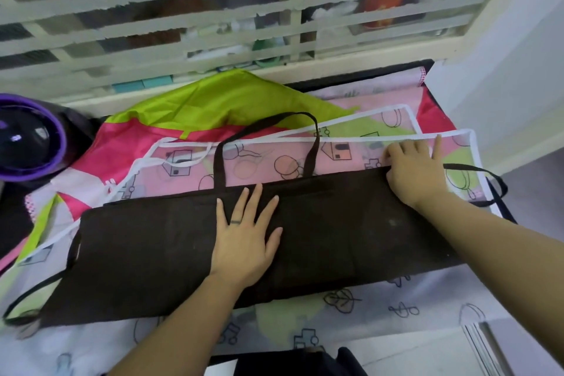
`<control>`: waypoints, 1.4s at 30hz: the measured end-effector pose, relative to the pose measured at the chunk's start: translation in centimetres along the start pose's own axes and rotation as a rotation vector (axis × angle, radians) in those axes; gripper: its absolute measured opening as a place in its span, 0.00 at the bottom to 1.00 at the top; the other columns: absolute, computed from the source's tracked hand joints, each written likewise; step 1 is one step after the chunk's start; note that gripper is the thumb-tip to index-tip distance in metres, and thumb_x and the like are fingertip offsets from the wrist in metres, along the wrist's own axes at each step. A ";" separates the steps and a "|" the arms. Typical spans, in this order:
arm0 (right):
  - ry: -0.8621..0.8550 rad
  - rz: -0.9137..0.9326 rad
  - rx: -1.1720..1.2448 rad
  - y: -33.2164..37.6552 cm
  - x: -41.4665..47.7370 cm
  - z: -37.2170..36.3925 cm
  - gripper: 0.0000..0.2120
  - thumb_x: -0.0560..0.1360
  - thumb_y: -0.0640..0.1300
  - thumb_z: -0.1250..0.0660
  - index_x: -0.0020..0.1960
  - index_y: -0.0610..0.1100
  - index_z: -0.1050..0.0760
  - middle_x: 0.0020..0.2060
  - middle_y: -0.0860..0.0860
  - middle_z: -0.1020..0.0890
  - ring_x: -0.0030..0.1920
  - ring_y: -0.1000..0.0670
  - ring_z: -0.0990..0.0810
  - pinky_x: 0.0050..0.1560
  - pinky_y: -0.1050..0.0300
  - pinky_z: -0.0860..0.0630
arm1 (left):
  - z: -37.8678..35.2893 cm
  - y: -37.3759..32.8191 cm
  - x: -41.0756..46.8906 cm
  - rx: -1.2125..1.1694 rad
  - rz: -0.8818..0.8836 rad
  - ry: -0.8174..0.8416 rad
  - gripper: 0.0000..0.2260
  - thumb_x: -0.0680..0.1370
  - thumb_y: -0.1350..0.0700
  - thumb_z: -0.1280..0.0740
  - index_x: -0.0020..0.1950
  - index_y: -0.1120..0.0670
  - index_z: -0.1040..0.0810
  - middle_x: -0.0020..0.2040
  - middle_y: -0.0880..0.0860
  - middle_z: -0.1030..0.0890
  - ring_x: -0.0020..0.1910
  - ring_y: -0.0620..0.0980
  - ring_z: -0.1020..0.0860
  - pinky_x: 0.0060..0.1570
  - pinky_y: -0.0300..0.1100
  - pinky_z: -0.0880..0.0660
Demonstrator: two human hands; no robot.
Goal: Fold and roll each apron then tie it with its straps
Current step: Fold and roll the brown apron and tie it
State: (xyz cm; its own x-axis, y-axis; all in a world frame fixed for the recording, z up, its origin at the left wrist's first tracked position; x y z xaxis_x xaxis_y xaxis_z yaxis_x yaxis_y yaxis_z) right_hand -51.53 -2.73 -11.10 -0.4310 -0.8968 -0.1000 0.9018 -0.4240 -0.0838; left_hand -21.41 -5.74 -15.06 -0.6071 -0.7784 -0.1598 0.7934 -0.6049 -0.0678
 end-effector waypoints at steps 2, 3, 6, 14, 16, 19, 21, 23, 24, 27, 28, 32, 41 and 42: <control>-0.094 0.014 0.060 2.0 -1.7 1.3 0.19 0.69 0.37 0.39 0.60 0.42 0.25 0.58 0.41 0.24 0.63 0.37 0.31 0.70 0.29 0.51 | 0.0 -0.1 0.0 0.001 -0.005 -0.001 0.25 0.79 0.41 0.52 0.74 0.47 0.34 0.76 0.55 0.37 0.75 0.55 0.39 0.69 0.67 0.43; -0.172 0.104 0.101 4.1 -3.1 2.0 0.22 0.67 0.38 0.40 0.60 0.43 0.24 0.59 0.41 0.24 0.63 0.37 0.30 0.69 0.27 0.48 | 0.0 -0.1 0.0 0.000 -0.005 -0.001 0.25 0.79 0.41 0.52 0.74 0.47 0.34 0.76 0.55 0.37 0.75 0.55 0.40 0.69 0.67 0.43; -0.158 0.408 0.146 11.8 -8.4 0.9 0.23 0.72 0.52 0.43 0.65 0.48 0.26 0.65 0.45 0.25 0.68 0.40 0.32 0.66 0.26 0.43 | 0.0 0.0 0.0 -0.010 0.001 0.001 0.26 0.79 0.40 0.52 0.75 0.47 0.36 0.76 0.54 0.39 0.76 0.55 0.41 0.70 0.67 0.45; 0.129 -0.023 0.093 1.6 -8.7 -4.7 0.40 0.71 0.71 0.65 0.78 0.54 0.51 0.78 0.48 0.50 0.77 0.42 0.55 0.73 0.34 0.55 | 0.1 0.0 0.1 -0.010 0.005 0.028 0.29 0.78 0.38 0.60 0.77 0.44 0.45 0.79 0.52 0.47 0.78 0.53 0.50 0.73 0.64 0.55; 0.164 -0.043 0.099 1.1 -8.8 -4.5 0.42 0.69 0.71 0.69 0.78 0.54 0.55 0.78 0.47 0.53 0.77 0.42 0.58 0.74 0.36 0.57 | -0.1 -0.1 0.0 0.008 0.007 0.071 0.32 0.75 0.37 0.66 0.78 0.43 0.52 0.79 0.50 0.55 0.78 0.51 0.58 0.73 0.61 0.62; 0.092 -0.014 0.187 2.6 -9.2 -2.1 0.40 0.71 0.69 0.64 0.78 0.52 0.51 0.78 0.45 0.49 0.77 0.41 0.55 0.72 0.36 0.59 | 0.3 -0.4 0.0 -0.027 -0.008 0.116 0.35 0.72 0.36 0.70 0.78 0.43 0.56 0.79 0.50 0.60 0.77 0.51 0.63 0.72 0.60 0.66; -0.030 0.235 0.228 6.4 -11.0 0.5 0.34 0.75 0.64 0.53 0.77 0.49 0.45 0.76 0.45 0.42 0.77 0.42 0.50 0.74 0.37 0.56 | 1.4 0.0 -0.9 -0.071 -0.028 0.098 0.35 0.72 0.36 0.67 0.78 0.44 0.54 0.79 0.50 0.59 0.77 0.50 0.63 0.71 0.58 0.69; -0.058 0.565 0.242 11.2 -14.3 1.4 0.32 0.75 0.59 0.45 0.76 0.49 0.43 0.76 0.46 0.40 0.77 0.45 0.48 0.75 0.41 0.53 | 3.0 0.4 -3.0 -0.109 -0.101 0.012 0.31 0.76 0.37 0.60 0.77 0.45 0.46 0.79 0.51 0.50 0.78 0.52 0.55 0.73 0.57 0.65; -0.039 0.704 0.231 13.4 -16.0 1.1 0.33 0.73 0.56 0.42 0.76 0.49 0.42 0.75 0.47 0.40 0.76 0.46 0.46 0.75 0.42 0.52 | 3.7 0.7 -4.5 -0.112 -0.155 -0.033 0.29 0.77 0.38 0.55 0.76 0.46 0.41 0.78 0.52 0.44 0.77 0.52 0.50 0.74 0.57 0.59; 0.071 0.861 0.073 16.7 -18.0 -1.1 0.36 0.68 0.54 0.36 0.75 0.48 0.38 0.73 0.47 0.34 0.73 0.46 0.37 0.72 0.43 0.44 | 4.0 2.2 -8.5 -0.038 -0.292 -0.069 0.24 0.77 0.42 0.44 0.71 0.49 0.30 0.72 0.53 0.32 0.73 0.53 0.38 0.72 0.56 0.47; 0.095 0.841 0.030 17.0 -17.9 -1.4 0.37 0.66 0.55 0.32 0.73 0.47 0.35 0.71 0.47 0.31 0.72 0.46 0.33 0.70 0.44 0.41 | 3.8 3.0 -9.6 -0.011 -0.299 -0.053 0.24 0.76 0.44 0.42 0.70 0.50 0.28 0.71 0.53 0.31 0.72 0.53 0.36 0.71 0.57 0.45; 0.165 0.806 0.007 17.9 -17.2 -1.8 0.36 0.70 0.47 0.29 0.75 0.45 0.39 0.75 0.47 0.40 0.74 0.47 0.39 0.72 0.47 0.48 | 1.9 5.9 -12.4 0.080 -0.205 0.056 0.28 0.70 0.50 0.40 0.72 0.48 0.33 0.72 0.53 0.31 0.71 0.53 0.36 0.70 0.57 0.42; 0.352 0.617 0.117 17.3 -15.7 0.2 0.29 0.79 0.31 0.46 0.78 0.46 0.47 0.77 0.51 0.45 0.76 0.51 0.45 0.73 0.58 0.45 | 2.2 8.6 -12.5 -0.118 0.165 0.137 0.27 0.80 0.49 0.41 0.77 0.44 0.45 0.78 0.46 0.47 0.77 0.48 0.47 0.75 0.50 0.50; 0.426 0.559 0.144 16.9 -15.1 0.8 0.28 0.78 0.31 0.47 0.76 0.45 0.42 0.75 0.49 0.38 0.74 0.49 0.39 0.71 0.57 0.39 | 2.4 8.9 -12.5 -0.122 0.176 0.161 0.25 0.81 0.50 0.42 0.77 0.44 0.45 0.78 0.46 0.47 0.77 0.48 0.47 0.75 0.49 0.49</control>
State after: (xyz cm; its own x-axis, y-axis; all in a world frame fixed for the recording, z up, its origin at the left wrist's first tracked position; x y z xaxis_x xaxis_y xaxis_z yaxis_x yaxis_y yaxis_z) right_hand -29.80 3.55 -10.20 0.1475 -0.8698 -0.4708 0.9741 0.0453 0.2216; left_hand -6.86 -1.83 -11.36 -0.4519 -0.8275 -0.3333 0.8917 -0.4300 -0.1415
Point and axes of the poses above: each hand's wrist, its own x-axis towards the middle knuckle, its own z-axis out of the back of the hand, y = z × x, the point moved 8 cm from there along x, towards the middle knuckle
